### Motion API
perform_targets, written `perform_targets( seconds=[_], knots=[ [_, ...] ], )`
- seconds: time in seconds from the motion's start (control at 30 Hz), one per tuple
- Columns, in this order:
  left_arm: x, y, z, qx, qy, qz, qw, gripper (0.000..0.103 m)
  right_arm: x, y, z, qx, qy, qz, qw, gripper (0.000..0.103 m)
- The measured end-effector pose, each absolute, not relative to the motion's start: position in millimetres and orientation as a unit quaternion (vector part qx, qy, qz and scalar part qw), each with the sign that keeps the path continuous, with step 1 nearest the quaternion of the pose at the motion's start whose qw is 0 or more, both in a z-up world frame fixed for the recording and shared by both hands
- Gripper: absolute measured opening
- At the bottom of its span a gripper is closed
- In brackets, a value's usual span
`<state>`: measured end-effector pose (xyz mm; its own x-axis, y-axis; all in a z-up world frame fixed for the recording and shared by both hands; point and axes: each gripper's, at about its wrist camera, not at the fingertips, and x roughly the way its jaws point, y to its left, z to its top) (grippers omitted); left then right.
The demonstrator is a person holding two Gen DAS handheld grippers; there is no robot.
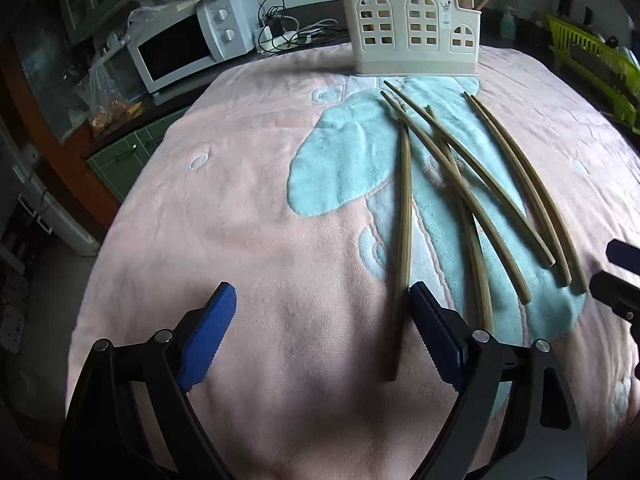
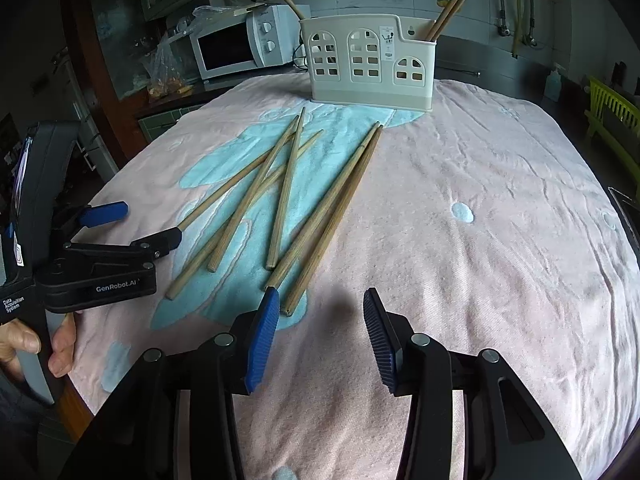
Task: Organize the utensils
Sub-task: 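Move both open tools back over the chopsticks lying on the cloth, then grasp a wooden chopstick with the left tool while the right tool grasps another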
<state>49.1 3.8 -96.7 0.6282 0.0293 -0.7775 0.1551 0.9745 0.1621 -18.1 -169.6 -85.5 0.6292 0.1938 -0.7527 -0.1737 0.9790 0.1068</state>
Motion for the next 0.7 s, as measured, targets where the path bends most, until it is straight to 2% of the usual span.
perform_targets(
  seconds=[0.1,0.17,0.23,0.43,0.7],
  knots=[
    [48,3,-97,0.108,0.426,-0.039,0.898,0.083,-16,-165,-87,0.008,0.420,0.102,0.902,0.036],
    [46,3,-97,0.104,0.424,-0.047,0.898,0.075,-15,-161,-88,0.006,0.422,0.102,0.901,0.035],
    [44,2,-97,0.104,0.422,-0.052,0.899,0.074,-13,-159,-90,0.000,0.424,0.099,0.900,0.030],
    [42,2,-97,0.089,0.421,-0.079,0.899,0.058,-11,-164,-90,0.000,0.423,0.075,0.903,0.023],
    [44,-2,-98,0.068,0.421,-0.112,0.898,0.054,-1,-166,-91,0.007,0.425,0.072,0.902,0.022]
  ],
)
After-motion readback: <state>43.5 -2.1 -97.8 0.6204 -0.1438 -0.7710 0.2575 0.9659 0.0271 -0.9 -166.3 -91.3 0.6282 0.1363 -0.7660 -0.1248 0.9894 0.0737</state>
